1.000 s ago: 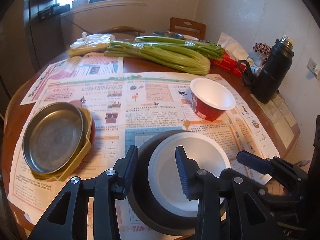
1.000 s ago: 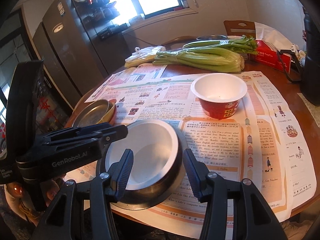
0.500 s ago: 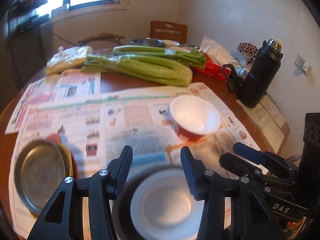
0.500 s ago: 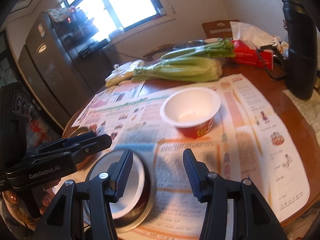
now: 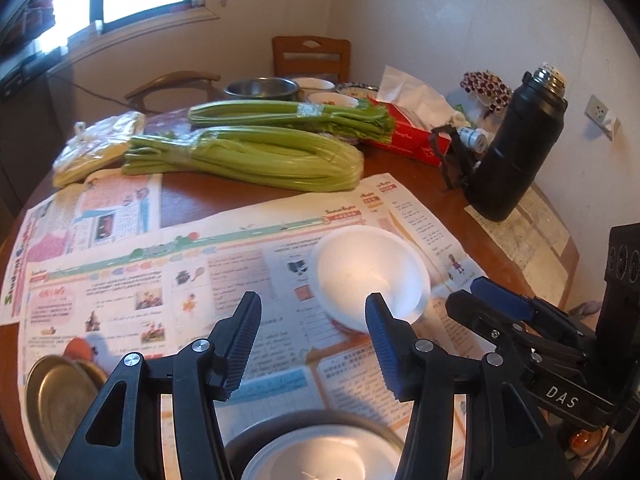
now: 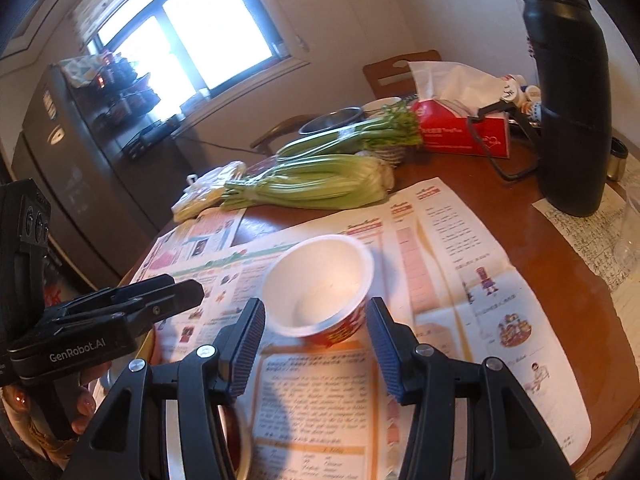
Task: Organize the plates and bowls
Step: 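Grasp the rim of the second white paper bowl with the left tool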
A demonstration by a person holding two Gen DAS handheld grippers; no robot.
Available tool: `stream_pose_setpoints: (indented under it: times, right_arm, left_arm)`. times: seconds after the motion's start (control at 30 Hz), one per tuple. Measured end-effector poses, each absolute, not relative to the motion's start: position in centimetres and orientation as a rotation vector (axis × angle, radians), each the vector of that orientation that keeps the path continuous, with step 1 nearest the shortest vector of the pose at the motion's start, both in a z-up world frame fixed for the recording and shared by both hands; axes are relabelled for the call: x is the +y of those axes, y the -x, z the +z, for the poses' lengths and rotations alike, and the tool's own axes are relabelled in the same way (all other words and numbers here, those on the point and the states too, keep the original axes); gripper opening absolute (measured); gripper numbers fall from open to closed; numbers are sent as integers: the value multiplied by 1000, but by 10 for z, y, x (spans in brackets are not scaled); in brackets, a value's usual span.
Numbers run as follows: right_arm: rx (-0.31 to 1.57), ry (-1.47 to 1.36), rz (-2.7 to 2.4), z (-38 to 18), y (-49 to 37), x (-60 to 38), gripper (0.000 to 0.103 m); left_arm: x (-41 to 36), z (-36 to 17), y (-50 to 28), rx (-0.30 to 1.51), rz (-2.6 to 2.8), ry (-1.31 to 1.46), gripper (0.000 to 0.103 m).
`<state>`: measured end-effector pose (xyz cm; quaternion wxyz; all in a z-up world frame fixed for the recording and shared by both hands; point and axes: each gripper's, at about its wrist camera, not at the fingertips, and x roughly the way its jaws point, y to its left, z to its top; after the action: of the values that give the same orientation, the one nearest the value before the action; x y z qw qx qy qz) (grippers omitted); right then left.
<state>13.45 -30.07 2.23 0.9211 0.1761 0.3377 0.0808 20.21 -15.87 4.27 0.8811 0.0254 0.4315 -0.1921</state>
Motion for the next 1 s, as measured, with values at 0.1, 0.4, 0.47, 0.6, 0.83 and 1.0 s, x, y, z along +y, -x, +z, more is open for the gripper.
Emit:
stream_pose_setpoints:
  times: [0.1,0.4,0.47,0.6,0.83,1.0]
  right_arm:
    - [695,-369,149,21,-140,-308,53]
    - [744,-385,133,11,-162,-322,53]
    - [768,-367,149,7,-168,-317,53]
    - [788,-327,179,1,-175,-305,53]
    - [814,-270,214,-10,-184,-282,53]
    - [820,-204,231,-14,-182,-265,52]
  left_arm:
    - [-166,38,-214,920,-406,-64,56]
    - [-178,14,-249,1011,-411,-44,56]
    - [-180,7,-254,1032,-412,-38,56]
    - [-183,-4,-263,1068,-411,-26,56]
    - [-188,-13,-273,1102,-394,-39,56]
    - [-188,-22,-275,1133,-409,-21,49]
